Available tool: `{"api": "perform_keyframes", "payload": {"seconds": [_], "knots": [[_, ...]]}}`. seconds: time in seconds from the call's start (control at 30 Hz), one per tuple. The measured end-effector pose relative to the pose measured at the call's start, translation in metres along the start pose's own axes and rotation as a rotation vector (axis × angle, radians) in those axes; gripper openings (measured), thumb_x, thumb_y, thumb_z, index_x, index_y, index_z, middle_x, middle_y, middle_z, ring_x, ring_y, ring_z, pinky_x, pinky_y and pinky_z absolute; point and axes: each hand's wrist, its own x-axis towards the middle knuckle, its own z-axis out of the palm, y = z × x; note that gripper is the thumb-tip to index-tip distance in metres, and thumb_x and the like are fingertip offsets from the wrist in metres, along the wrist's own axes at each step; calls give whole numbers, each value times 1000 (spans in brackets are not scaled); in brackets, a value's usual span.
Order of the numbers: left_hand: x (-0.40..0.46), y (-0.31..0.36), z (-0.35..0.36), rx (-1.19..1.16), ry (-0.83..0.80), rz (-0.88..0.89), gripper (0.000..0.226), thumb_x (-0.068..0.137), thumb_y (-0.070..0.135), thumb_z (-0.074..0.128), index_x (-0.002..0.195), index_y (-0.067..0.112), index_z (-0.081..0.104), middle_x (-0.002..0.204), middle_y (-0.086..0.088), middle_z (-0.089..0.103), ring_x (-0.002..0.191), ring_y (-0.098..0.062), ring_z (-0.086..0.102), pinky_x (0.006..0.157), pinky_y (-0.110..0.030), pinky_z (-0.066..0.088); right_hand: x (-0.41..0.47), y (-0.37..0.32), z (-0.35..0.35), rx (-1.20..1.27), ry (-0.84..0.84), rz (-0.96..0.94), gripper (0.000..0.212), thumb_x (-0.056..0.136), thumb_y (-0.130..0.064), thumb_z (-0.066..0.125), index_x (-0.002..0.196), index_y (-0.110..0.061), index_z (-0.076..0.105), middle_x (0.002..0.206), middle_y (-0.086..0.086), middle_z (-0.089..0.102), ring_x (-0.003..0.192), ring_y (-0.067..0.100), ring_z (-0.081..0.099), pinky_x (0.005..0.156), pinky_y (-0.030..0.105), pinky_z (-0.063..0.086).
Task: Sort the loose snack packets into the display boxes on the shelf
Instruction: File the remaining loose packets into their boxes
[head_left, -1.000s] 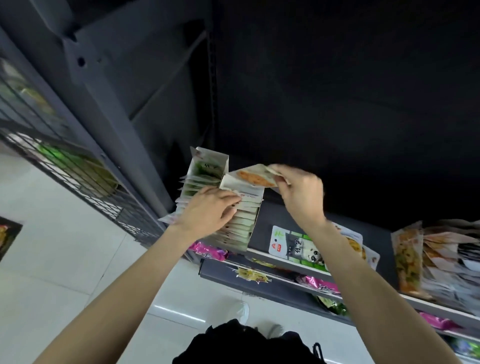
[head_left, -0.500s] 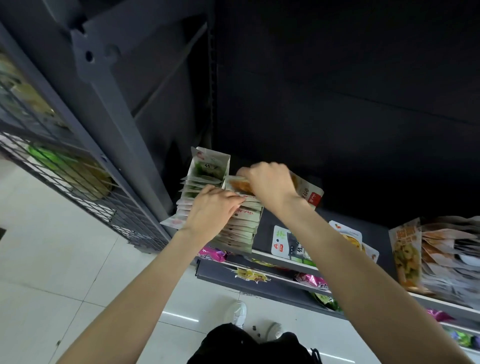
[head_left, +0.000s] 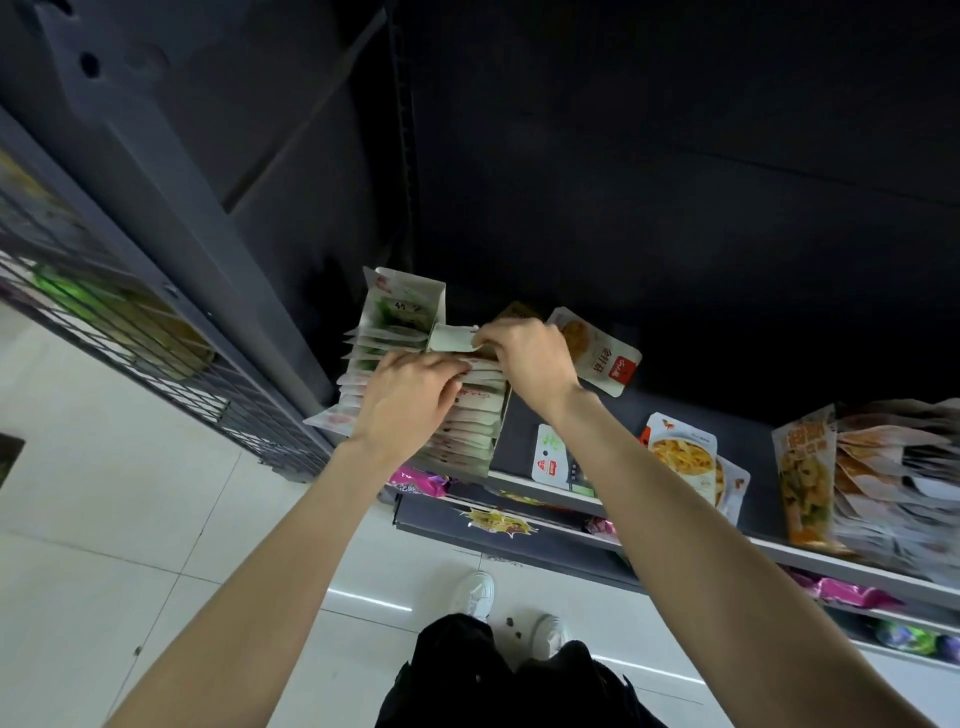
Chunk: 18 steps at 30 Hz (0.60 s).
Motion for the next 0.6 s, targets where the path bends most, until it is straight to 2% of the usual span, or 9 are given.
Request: {"api": "perform_keyframes", "payload": {"seconds": [0.07,0.13,0.23,0.3,0.37,0.43,0.5,0.6], "knots": [[-2,13,-2,48,22,-73,29,80,18,70,109,18,68,101,-2,71,92,-26,66,86,-37,44,-13,8,-6,167,18,-12,29,95,-11,52,121,-17,65,120,2,65,111,21,60,89,33,49],[-6,34,-6,43,106,-161,32,81,20,66,113,16,64,103,-5,68,97,-28,60,87,-37,39,-43,17,-14,286,81,-1,39,96,-15,53,134,-18,53,131,2,58,121,16,52,96,26,42],[-14,88,-5,-182,301,-136,23,86,23,56,106,11,58,93,-2,62,87,-19,55,77,-32,44,-114,46,-18,325,199,112,39,95,-14,55,133,-17,53,125,3,60,113,14,55,94,19,41],[-18,131,10,-343,300,-92,19,87,24,55,101,11,57,84,2,59,78,-13,54,69,-27,44,-167,75,-17,290,224,264,34,94,-13,55,128,-17,58,117,3,65,99,15,62,82,23,50],[-20,166,36,-495,105,-172,21,87,28,57,103,14,56,83,7,61,76,-9,56,66,-28,49,-212,111,-13,226,209,433,30,93,-11,56,122,-14,61,111,6,68,92,22,66,74,30,54],[-20,191,72,-557,-206,-318,28,89,35,59,110,17,54,93,8,65,83,-10,61,72,-31,52,-241,146,-8,172,106,597,29,93,-15,56,122,-12,59,114,10,67,96,29,66,75,38,56],[-19,207,110,-447,-411,-351,38,90,43,57,117,16,52,107,2,66,95,-15,62,80,-32,51,-255,170,-4,145,-43,679,34,95,-18,52,129,-13,54,125,12,61,102,31,64,82,41,55],[-14,223,148,-121,-519,-293,50,90,52,49,123,15,49,116,-5,63,110,-24,56,93,-37,42,-259,188,6,137,-222,651,39,99,-23,44,137,-16,45,137,10,52,113,31,58,95,41,47]]}}
